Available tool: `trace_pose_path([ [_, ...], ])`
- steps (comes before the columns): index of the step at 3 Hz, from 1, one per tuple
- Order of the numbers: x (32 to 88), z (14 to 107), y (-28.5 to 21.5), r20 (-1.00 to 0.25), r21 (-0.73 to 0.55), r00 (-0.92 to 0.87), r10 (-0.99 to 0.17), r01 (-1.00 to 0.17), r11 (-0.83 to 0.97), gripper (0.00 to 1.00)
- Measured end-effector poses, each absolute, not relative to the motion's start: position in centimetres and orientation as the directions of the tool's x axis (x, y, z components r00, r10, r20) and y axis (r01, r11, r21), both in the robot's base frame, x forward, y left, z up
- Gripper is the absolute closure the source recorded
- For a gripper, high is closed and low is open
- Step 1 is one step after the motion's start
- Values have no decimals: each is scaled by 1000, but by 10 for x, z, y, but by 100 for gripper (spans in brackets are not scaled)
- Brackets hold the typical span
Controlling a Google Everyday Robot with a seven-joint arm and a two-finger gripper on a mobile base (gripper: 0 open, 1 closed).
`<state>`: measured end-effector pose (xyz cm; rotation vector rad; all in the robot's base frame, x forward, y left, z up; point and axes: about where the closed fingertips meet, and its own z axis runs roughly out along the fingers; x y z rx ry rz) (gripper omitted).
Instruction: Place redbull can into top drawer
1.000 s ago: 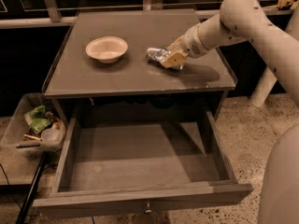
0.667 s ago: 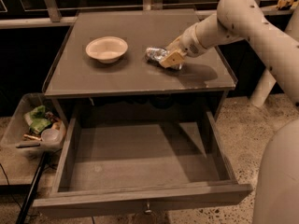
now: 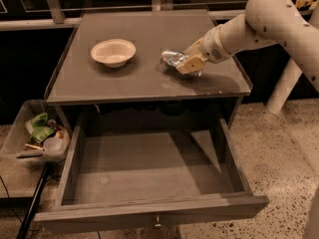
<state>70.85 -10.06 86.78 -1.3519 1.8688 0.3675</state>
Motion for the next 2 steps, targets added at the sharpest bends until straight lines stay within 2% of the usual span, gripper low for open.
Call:
trace_pose_path([
  [2, 653, 913, -119, -768, -292, -46, -639, -862, 413, 100],
])
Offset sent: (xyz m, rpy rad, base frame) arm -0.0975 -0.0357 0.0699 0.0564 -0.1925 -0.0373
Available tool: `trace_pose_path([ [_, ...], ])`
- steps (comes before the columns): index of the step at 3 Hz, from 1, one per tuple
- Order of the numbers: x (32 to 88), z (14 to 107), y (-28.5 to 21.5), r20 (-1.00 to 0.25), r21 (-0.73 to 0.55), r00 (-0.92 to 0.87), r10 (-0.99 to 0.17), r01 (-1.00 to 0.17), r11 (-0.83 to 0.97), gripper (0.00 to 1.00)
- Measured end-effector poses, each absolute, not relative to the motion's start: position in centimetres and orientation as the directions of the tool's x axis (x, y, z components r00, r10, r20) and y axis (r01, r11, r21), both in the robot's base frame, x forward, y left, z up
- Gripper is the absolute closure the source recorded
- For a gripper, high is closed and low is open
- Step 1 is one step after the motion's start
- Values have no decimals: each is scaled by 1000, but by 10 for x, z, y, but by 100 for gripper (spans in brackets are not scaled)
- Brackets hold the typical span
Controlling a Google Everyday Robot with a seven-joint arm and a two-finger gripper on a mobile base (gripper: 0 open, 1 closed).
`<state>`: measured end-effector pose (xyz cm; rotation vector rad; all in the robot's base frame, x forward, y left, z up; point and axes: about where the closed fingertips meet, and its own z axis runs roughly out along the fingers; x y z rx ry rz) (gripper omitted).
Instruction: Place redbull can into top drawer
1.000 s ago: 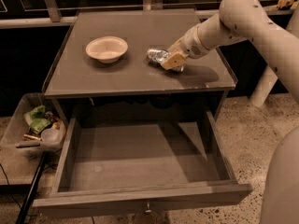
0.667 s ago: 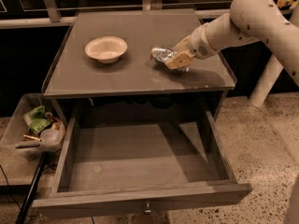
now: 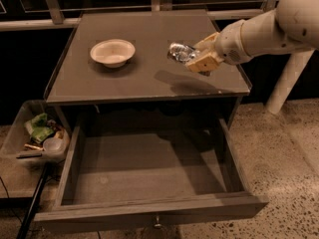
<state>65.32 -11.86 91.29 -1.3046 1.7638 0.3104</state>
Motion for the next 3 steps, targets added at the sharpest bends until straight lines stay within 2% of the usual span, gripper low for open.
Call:
trace_pose_path([
  [2, 579, 920, -126, -788, -324, -18, -615, -837, 440, 100],
  [3, 540, 906, -119, -824, -282, -43, -565, -834, 475, 100],
])
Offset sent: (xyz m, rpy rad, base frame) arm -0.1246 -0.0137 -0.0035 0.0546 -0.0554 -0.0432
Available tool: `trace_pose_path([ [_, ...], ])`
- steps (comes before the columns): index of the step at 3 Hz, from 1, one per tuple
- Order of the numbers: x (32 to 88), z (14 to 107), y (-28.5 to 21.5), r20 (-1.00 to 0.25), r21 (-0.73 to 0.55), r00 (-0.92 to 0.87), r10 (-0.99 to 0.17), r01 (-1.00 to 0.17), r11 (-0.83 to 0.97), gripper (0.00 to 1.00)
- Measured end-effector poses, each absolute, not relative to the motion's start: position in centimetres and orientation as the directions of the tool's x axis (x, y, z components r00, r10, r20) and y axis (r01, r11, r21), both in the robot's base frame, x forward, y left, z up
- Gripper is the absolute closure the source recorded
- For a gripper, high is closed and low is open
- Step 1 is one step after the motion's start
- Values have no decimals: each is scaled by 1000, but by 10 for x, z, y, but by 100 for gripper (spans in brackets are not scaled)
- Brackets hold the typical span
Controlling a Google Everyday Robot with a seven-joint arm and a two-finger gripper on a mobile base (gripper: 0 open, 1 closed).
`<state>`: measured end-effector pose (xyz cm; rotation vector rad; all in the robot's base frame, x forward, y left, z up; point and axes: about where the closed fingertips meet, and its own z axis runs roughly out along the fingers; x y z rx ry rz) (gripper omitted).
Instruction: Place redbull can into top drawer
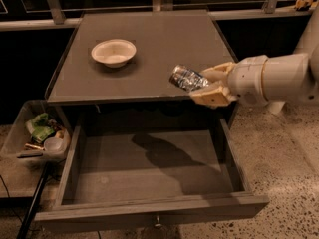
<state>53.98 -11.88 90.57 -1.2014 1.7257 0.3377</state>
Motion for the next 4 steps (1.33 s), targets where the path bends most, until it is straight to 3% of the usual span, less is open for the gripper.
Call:
trace_pose_path([
  [2, 507, 883, -112, -851, -211, -93, -516, -840, 500, 100],
  [4, 492, 809, -77, -806, -116, -161, -570, -901, 418, 100],
])
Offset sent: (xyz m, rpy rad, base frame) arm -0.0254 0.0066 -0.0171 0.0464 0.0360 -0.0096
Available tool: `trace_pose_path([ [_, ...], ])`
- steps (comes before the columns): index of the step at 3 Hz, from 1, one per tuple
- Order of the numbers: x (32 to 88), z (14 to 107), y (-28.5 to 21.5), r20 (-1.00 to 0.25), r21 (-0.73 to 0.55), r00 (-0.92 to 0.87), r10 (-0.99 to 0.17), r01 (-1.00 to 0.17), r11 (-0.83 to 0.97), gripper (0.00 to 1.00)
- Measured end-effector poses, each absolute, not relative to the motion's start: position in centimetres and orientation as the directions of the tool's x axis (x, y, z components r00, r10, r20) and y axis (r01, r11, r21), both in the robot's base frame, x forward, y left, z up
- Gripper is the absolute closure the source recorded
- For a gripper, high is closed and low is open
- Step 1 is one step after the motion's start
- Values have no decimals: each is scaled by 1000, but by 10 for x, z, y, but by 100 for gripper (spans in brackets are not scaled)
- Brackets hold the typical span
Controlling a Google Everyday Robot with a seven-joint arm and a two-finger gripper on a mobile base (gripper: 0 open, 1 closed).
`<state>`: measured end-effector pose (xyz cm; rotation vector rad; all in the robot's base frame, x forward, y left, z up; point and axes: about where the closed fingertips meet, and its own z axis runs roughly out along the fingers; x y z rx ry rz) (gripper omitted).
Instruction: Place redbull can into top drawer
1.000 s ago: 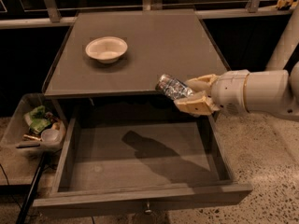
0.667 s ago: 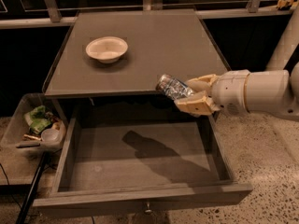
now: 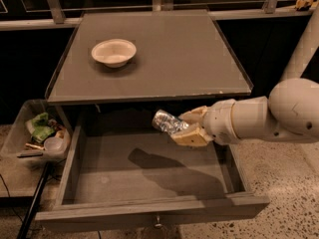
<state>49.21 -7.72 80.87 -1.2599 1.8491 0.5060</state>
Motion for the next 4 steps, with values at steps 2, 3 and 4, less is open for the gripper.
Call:
trace_pose_path([
  [2, 486, 740, -63, -767, -65, -215, -604, -912, 406, 100],
  [3, 496, 719, -55, -764, -88, -207, -612, -905, 416, 100],
  [4, 510, 697, -48, -756, -123, -190, -627, -898, 422, 100],
])
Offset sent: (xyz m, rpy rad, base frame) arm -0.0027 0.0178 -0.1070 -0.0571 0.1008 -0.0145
